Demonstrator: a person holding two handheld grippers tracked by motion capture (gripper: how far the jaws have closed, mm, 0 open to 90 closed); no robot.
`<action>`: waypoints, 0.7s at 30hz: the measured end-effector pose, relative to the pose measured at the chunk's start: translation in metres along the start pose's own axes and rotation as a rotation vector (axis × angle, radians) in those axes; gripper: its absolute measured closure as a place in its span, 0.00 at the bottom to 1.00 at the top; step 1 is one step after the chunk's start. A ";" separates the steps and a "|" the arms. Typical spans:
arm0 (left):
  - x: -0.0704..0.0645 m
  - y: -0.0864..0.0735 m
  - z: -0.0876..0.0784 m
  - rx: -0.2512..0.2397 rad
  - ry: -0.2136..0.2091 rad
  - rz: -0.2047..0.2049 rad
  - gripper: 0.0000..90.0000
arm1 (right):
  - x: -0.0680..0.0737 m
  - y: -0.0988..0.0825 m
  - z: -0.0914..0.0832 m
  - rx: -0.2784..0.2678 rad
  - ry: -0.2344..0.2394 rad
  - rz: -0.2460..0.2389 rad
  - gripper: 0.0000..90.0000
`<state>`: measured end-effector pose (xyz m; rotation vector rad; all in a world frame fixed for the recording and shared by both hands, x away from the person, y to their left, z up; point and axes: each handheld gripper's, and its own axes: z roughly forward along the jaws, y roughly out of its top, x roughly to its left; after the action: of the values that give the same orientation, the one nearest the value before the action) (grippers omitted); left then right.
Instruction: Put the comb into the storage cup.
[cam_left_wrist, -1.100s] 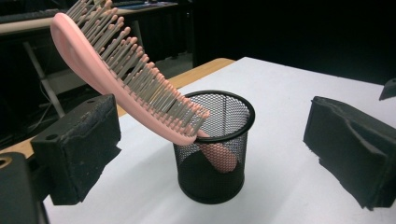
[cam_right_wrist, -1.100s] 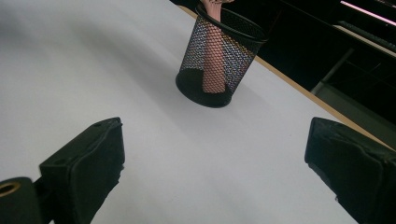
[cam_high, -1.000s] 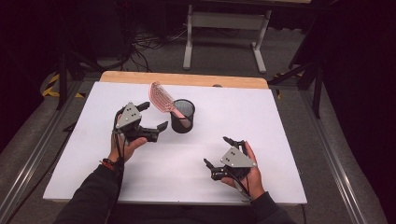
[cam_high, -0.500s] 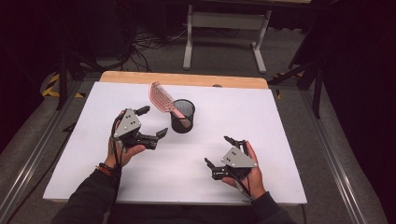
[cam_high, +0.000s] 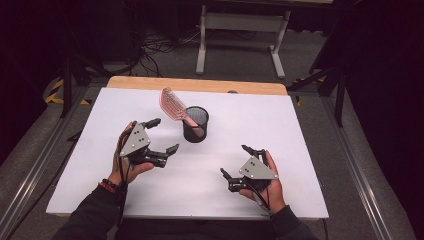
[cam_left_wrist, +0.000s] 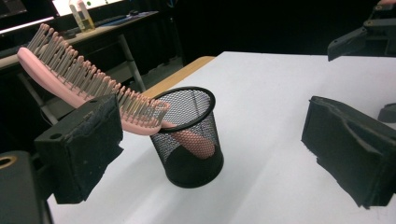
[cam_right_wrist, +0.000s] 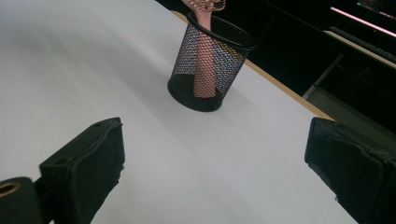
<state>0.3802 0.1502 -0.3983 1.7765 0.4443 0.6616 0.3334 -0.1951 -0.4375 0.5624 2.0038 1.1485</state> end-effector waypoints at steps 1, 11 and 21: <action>0.000 0.000 0.000 0.000 0.000 0.000 0.07 | 0.000 0.000 0.000 0.000 0.000 0.000 0.06; -0.009 -0.004 -0.007 0.023 -0.032 0.064 0.07 | 0.000 0.000 0.000 -0.001 0.001 0.000 0.06; -0.015 -0.005 -0.013 0.024 -0.043 0.098 0.07 | 0.000 0.000 -0.001 -0.006 -0.004 -0.003 0.06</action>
<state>0.3606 0.1521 -0.4037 1.8408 0.3391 0.6877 0.3327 -0.1952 -0.4369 0.5583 1.9968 1.1503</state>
